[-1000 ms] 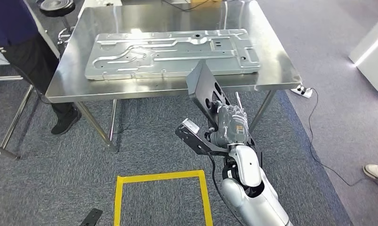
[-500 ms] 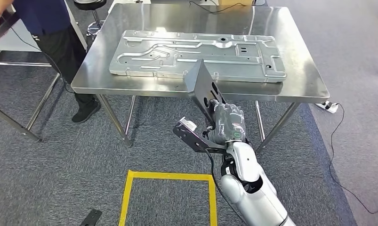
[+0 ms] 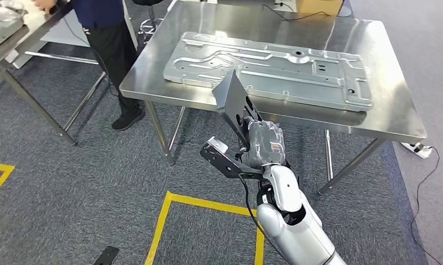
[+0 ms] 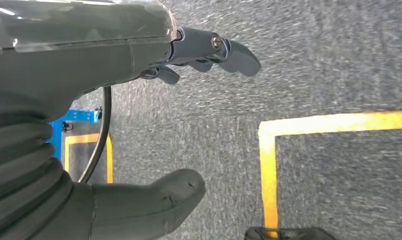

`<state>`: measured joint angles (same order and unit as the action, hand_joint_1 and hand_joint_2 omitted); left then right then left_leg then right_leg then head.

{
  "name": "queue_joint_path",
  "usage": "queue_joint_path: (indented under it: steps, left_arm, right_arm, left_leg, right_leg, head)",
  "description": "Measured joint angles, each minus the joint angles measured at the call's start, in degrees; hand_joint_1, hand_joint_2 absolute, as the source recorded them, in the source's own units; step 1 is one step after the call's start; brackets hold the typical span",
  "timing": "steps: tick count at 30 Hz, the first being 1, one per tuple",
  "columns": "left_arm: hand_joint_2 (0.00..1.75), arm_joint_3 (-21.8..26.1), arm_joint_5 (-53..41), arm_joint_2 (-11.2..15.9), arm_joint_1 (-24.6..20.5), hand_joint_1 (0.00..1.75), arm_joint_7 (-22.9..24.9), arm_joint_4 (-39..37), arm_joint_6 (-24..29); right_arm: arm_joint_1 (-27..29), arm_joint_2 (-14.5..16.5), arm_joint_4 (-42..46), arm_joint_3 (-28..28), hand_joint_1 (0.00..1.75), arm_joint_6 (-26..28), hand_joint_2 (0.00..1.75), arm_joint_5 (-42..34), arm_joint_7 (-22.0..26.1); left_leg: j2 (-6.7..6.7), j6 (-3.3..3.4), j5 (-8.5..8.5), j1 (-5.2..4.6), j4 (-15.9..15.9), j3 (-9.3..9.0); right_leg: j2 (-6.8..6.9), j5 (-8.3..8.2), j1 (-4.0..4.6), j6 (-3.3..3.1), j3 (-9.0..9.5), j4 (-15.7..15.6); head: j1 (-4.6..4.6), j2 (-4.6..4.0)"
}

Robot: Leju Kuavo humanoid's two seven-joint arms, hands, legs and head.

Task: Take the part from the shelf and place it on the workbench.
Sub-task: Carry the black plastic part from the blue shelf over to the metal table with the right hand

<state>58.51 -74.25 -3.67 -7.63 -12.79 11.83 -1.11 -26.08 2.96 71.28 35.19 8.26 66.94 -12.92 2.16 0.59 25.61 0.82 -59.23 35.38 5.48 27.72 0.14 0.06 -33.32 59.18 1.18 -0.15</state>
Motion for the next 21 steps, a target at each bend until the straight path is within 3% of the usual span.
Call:
queue_joint_path:
  steps: [2, 4, 5, 6, 7, 8, 10, 12, 15, 17, 21]
  left_arm:
    - [1.75, 0.0, 0.02, 0.0, 0.07, 0.0, -0.01, -0.01, -0.01]
    - [1.75, 0.0, 0.03, 0.0, -0.01, 0.0, -0.02, 0.0, -0.01]
    - [1.75, 0.0, 0.04, 0.0, -0.04, 0.0, -0.02, 0.0, -0.01]
    - [1.75, 0.0, 0.04, 0.0, -0.03, 0.0, -0.02, 0.0, -0.01]
    - [1.75, 0.0, 0.04, 0.0, -0.01, 0.0, -0.02, 0.0, -0.01]
    - [1.75, -0.01, 0.04, 0.0, 0.0, 0.0, -0.02, -0.01, -0.01]
    - [1.75, -0.02, 0.04, -0.03, -0.05, 0.0, -0.04, -0.01, -0.08]
    - [1.75, -0.05, -0.02, -0.1, -0.17, 0.0, -0.08, -0.01, -0.2]
    - [1.75, -0.15, -0.25, -0.16, -0.33, 0.0, -0.08, 0.0, -0.32]
    - [1.75, -0.32, -0.36, -0.16, -0.46, 0.0, -0.07, 0.01, -0.39]
    - [1.75, -0.56, -0.39, -0.15, -0.69, 0.0, 0.05, 0.02, -0.42]
  right_arm:
    - [-0.05, 0.04, -0.01, 0.02, 1.75, 0.23, 1.75, -0.22, 0.05]
    - [-0.02, 0.04, -0.09, 0.02, 1.75, 0.74, 1.75, -0.38, 0.11]
    - [0.03, 0.03, -0.17, 0.03, 1.75, 1.02, 1.75, -0.36, 0.13]
    - [0.09, 0.02, -0.28, 0.03, 1.75, 1.24, 1.75, -0.27, 0.13]
    - [0.11, 0.01, -0.36, 0.03, 1.75, 1.4, 1.75, -0.1, 0.11]
    - [0.04, 0.01, -0.4, 0.03, 1.75, 1.52, 1.75, 0.14, 0.07]
    - [-0.66, 0.01, -0.41, 0.03, 1.75, 1.66, 1.75, 0.67, -0.02]
    - [-2.24, -0.01, -0.39, 0.03, 1.75, 1.67, 1.75, 1.04, -0.12]
    - [-5.1, -0.11, -0.34, 0.02, 1.75, 1.59, 1.75, 1.52, -0.62]
    - [-6.92, -0.18, -0.33, -0.01, 1.75, 1.61, 1.75, 2.03, -1.07]
    - [-9.36, -0.32, -0.49, -0.58, 1.75, 2.61, 1.75, 3.43, -1.83]
  left_leg:
    - [-0.72, 0.73, -0.28, 0.26, 0.26, -0.1]
    - [-1.31, 1.2, -0.4, 0.32, 0.35, -0.1]
    - [-1.6, 1.32, -0.4, 0.26, 0.34, -0.08]
    - [-1.89, 1.35, -0.39, 0.2, 0.33, -0.08]
    - [-2.18, 1.37, -0.38, 0.14, 0.31, -0.09]
    - [-2.45, 1.37, -0.38, 0.1, 0.28, -0.14]
    - [-2.92, 1.32, -0.36, 0.04, 0.25, -0.25]
    - [-3.15, 1.02, -0.38, -0.14, 0.14, -0.08]
    - [-3.2, 0.09, -0.5, -0.15, 0.25, 0.14]
    - [-2.94, -0.53, 0.56, -0.08, -1.05, 0.64]
    - [-2.54, -1.39, 6.72, 0.17, -13.7, 6.25]
  right_leg:
    - [-1.79, 1.65, -0.29, 0.55, -0.63, 1.97]
    - [-4.31, 5.19, -0.51, 0.92, -3.44, 8.24]
    - [-4.87, 6.79, -0.53, 0.99, -5.3, 12.02]
    - [-5.09, 7.55, -0.53, 1.01, -6.77, 14.84]
    - [-5.16, 7.19, -0.51, 0.94, -7.39, 15.77]
    - [-5.2, 5.79, -0.49, 0.77, -6.97, 14.57]
    - [-5.39, 1.57, -0.38, 0.08, -3.79, 7.34]
    - [-5.67, -0.62, -0.16, -0.48, -1.23, 1.36]
    - [-5.76, -0.82, -0.06, -0.84, -0.79, -0.13]
    - [-5.63, -1.21, -0.41, -1.32, -0.47, -0.8]
    - [-5.32, -1.37, -0.59, -1.75, -0.32, -1.06]
  head:
    - [0.01, 0.0]
    - [0.02, 0.0]
    - [0.02, 0.0]
    - [0.02, 0.0]
    - [0.02, 0.0]
    - [0.02, 0.0]
    - [0.02, 0.0]
    - [0.02, 0.0]
    - [0.01, 0.0]
    - [0.01, 0.0]
    - [0.0, 0.0]
